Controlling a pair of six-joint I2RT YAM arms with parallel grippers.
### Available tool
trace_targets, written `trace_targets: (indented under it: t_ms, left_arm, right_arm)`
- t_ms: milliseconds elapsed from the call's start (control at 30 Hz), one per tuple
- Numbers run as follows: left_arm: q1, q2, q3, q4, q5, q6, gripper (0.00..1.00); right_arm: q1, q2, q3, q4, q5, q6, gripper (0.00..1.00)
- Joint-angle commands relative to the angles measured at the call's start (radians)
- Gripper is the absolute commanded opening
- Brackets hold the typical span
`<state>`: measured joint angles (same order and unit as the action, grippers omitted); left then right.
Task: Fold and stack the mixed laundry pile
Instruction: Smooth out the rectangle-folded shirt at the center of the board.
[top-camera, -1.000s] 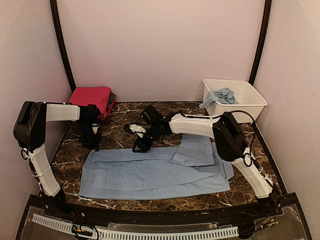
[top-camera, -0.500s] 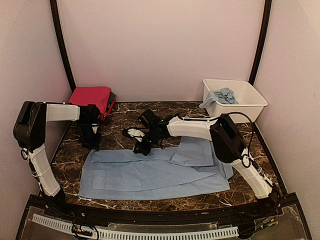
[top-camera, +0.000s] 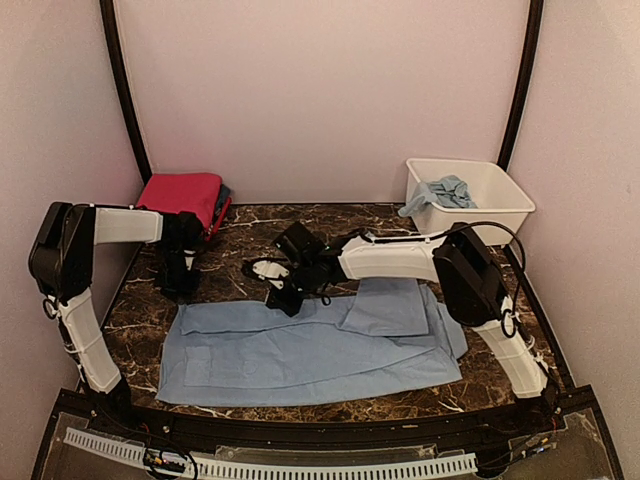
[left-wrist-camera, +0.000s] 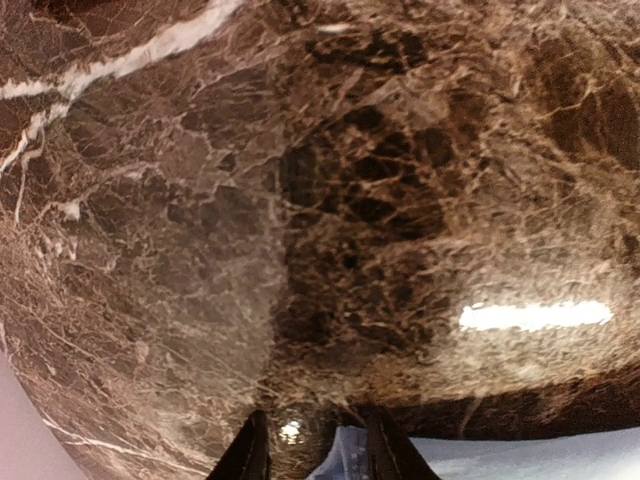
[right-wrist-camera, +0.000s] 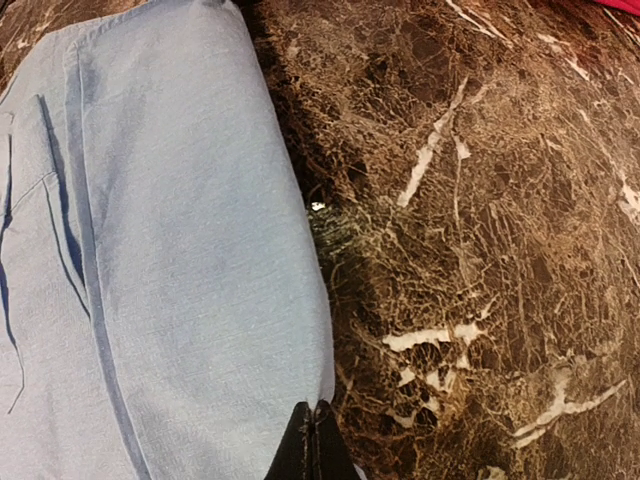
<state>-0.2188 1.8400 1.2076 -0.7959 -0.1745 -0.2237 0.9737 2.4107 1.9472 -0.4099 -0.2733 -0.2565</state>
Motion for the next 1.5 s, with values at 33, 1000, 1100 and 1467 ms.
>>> trace_targets:
  t_ms: [33, 1000, 1100, 1467]
  left_arm:
    - [-0.002, -0.015, -0.001, -0.085, -0.093, 0.0, 0.32]
    - [-0.07, -0.055, -0.026, -0.057, 0.042, -0.011, 0.37]
    - [-0.068, -0.038, -0.041, -0.085, -0.018, -0.007, 0.35]
    - [0.047, 0.017, 0.009, -0.171, -0.263, -0.039, 0.18]
  right_arm:
    - [0.005, -0.074, -0.075, 0.067, 0.063, 0.002, 0.0]
    - [0.014, -0.156, -0.163, 0.154, 0.128, 0.016, 0.0]
    - [0.013, -0.16, -0.175, 0.156, 0.137, 0.016, 0.0]
    - [-0.007, -0.199, -0.279, 0.195, 0.16, 0.025, 0.0]
